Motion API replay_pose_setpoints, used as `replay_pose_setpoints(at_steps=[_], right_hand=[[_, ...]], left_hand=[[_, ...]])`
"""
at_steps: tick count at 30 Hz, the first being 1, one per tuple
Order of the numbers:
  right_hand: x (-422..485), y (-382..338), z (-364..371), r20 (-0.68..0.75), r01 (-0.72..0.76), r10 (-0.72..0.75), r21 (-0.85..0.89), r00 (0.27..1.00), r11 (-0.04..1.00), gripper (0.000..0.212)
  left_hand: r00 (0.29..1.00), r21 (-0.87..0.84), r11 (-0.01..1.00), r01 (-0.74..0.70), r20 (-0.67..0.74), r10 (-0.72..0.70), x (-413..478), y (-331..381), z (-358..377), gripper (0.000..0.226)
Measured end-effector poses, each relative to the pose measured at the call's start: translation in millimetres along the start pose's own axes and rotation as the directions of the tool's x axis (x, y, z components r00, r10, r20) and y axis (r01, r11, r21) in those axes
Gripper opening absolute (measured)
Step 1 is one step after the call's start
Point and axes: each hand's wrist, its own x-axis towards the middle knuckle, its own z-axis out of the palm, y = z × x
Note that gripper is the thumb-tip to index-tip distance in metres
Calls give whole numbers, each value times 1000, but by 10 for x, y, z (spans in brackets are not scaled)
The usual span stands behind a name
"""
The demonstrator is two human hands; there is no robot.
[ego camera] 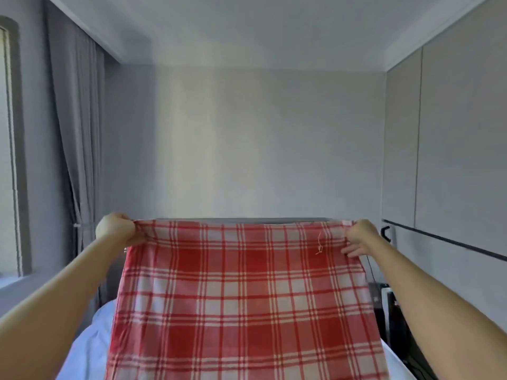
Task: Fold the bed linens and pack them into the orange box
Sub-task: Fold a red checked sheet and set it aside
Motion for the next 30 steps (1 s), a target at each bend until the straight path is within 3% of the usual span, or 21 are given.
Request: replay_pose_setpoints(at_steps=[2, 3, 4, 6, 8, 10, 13, 17, 22, 26, 30], right_hand=[[39, 48, 232, 82, -55, 45, 114, 996, 992, 37], [154, -109, 305, 67, -11, -6, 252, 998, 968, 35], [297, -334, 276, 2, 95, -104, 398, 995, 912, 34], [569, -990, 135, -213, 393, -332, 562, 919, 727, 36], [689, -1626, -103, -373, 597, -482, 634, 793, 492, 22], [669, -2065, -328, -420, 658, -578, 694, 699, 292, 1], [498, -2289, -574, -455, 670, -604, 720, 654, 183, 4], [269, -1978, -685, -454, 685, -597, 689, 661, 236, 10], [-65, -1058, -710, -382, 632, -530, 631, 757, 449, 9], [-612, 77, -710, -239, 532, -499, 593, 833, 604, 2], [-1202, 1202, -677, -110, 419, -430, 530, 896, 737, 53]], left_hand=[[1000, -5, 1000, -8, 14, 8, 63, -191, 183, 19], [997, -43, 996, -78, 7, 78, 170, -141, 210, 22], [990, -218, 966, -143, -17, 142, 251, 30, 174, 23], [962, -585, 770, -254, -74, 262, 459, 589, 18, 22], [924, -744, 569, -349, -170, 343, 590, 1129, -211, 27], [895, -791, 456, -407, -245, 373, 666, 1532, -441, 23], [872, -805, 414, -426, -242, 426, 625, 1775, -591, 11], [896, -833, 400, -381, -227, 381, 348, 1632, -588, 22], [923, -681, 646, -343, -117, 367, -377, 928, -612, 30], [930, -472, 826, -309, 34, 367, -1088, -1, -810, 30], [928, -20, 952, -304, 221, 301, -1679, -1054, -1037, 18]])
